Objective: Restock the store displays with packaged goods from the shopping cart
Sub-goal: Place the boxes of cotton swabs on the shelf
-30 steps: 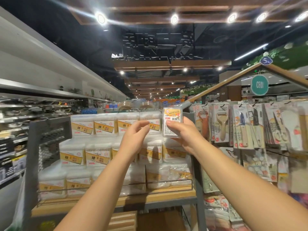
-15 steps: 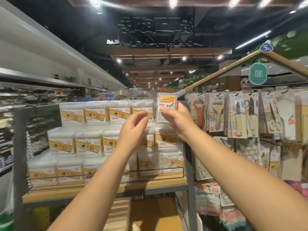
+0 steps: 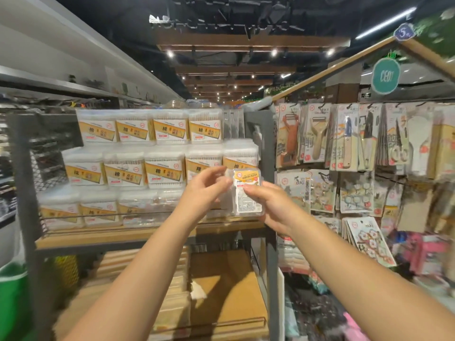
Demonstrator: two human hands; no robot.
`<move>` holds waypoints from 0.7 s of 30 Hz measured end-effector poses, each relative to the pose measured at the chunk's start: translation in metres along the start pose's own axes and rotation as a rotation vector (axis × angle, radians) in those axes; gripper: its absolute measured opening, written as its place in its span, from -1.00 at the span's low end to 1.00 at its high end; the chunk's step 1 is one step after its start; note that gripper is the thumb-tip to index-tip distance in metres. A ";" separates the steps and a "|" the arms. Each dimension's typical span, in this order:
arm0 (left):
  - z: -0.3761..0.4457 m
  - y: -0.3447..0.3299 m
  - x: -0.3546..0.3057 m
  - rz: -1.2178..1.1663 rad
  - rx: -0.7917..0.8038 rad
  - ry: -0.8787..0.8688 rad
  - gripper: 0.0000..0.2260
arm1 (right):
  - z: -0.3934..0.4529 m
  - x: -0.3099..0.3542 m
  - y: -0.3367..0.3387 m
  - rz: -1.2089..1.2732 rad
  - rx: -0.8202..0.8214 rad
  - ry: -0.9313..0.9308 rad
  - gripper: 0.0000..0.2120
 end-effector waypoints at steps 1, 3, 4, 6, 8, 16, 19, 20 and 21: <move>-0.008 -0.002 0.007 0.036 0.014 0.028 -0.78 | -0.006 -0.011 0.001 0.006 0.019 -0.029 -0.76; -0.028 -0.008 0.030 0.073 0.035 0.105 -0.77 | -0.019 -0.037 0.003 -0.004 0.055 -0.102 -0.71; -0.038 -0.012 0.044 0.051 0.048 0.147 -0.78 | -0.024 -0.053 0.005 -0.006 0.069 -0.138 -0.66; -0.062 -0.021 0.075 -0.032 0.079 0.251 -0.76 | -0.035 -0.090 0.011 0.003 0.080 -0.227 -0.58; -0.085 -0.027 0.108 -0.075 0.109 0.357 -0.72 | -0.047 -0.124 0.019 0.000 0.066 -0.324 -0.63; -0.115 -0.037 0.201 -0.049 0.199 0.574 -0.70 | -0.094 -0.212 0.064 -0.086 -0.114 -0.607 -0.72; -0.104 -0.049 0.214 -0.018 0.232 0.575 -0.77 | -0.112 -0.228 0.091 -0.061 -0.220 -0.635 -0.72; -0.099 -0.055 0.218 -0.005 0.255 0.564 -0.76 | -0.119 -0.231 0.100 -0.057 -0.256 -0.638 -0.73; -0.093 -0.059 0.222 0.011 0.267 0.551 -0.76 | -0.125 -0.232 0.107 -0.043 -0.289 -0.634 -0.73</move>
Point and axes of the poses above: each hand's wrist, its own z-axis towards the middle knuckle, its own y-axis out of the back of the hand, x = y × z, the point moved 3 cm from there along z, towards the middle knuckle, and after that the axes turned 4 degrees about z, right-handed, at the moved point
